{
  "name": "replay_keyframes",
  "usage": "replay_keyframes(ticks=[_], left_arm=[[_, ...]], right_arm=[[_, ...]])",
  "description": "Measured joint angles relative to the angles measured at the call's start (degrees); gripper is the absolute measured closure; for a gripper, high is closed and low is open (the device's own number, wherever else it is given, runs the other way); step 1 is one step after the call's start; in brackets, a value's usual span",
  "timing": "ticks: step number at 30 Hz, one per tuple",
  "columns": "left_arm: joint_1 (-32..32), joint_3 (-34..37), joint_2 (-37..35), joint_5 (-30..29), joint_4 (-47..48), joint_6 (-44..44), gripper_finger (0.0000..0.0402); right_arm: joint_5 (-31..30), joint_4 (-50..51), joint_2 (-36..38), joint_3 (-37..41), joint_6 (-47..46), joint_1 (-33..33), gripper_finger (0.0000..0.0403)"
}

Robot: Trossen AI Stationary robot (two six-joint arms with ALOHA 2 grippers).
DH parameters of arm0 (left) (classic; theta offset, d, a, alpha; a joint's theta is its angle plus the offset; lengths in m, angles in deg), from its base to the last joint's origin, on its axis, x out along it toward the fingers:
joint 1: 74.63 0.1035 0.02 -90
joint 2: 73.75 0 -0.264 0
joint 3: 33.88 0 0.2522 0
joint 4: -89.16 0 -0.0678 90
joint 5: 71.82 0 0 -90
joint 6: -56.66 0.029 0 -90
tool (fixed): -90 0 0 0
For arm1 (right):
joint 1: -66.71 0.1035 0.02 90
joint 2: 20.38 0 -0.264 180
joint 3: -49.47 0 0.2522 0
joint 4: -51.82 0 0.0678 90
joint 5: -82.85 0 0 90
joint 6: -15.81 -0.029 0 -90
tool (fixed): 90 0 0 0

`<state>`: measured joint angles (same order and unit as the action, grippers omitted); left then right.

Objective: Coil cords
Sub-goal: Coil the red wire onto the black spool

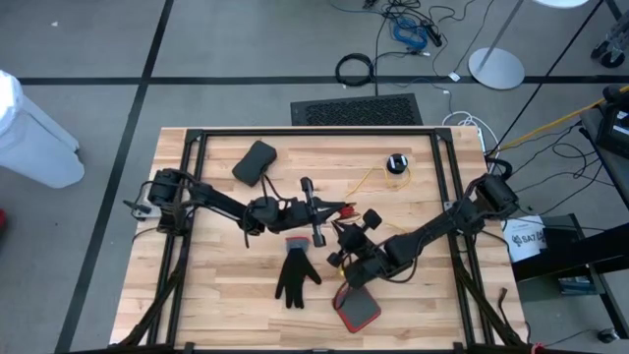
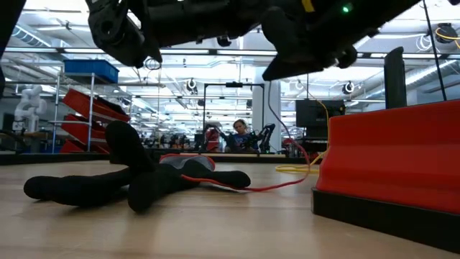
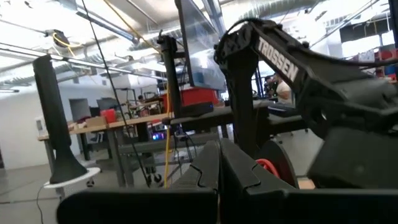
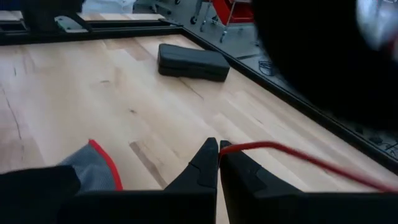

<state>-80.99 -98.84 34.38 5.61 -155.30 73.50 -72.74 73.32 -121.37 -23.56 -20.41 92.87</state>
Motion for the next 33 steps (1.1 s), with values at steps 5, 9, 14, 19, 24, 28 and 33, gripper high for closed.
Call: replay_keyframes(ticks=[5,9,14,19,24,28,33], left_arm=[[-0.06,0.0,0.92,-0.06,-0.54,0.03,0.0401],[-0.14,0.0,0.97,-0.09,-0.34,0.51,0.0401],[-0.25,0.0,0.97,-0.09,1.27,0.64,0.0401],[-1.33,0.0,0.97,-1.1,3.0,4.91,0.0401],[-2.37,0.0,0.97,-2.39,3.29,9.56,0.0401],[-2.64,0.0,0.97,-3.1,3.97,11.4,0.0401],[-2.62,0.02,1.33,-3.23,4.25,13.35,0.0401]], right_arm=[[1.42,0.56,0.0,-0.95,1.23,-0.73,0.0403],[1.64,0.96,0.0,-0.95,1.03,-0.64,0.0403],[3.19,1.22,0.46,-0.95,1.05,-0.99,0.0403],[7.16,1.33,2.25,-0.98,1.13,-0.97,0.0403],[10.54,0.24,4.16,-0.98,1.65,-0.93,0.0403],[11.99,-1.28,4.68,-0.98,2.18,-0.93,0.0403],[12.0,-4.32,4.68,-0.98,4.32,-0.71,0.0403]])
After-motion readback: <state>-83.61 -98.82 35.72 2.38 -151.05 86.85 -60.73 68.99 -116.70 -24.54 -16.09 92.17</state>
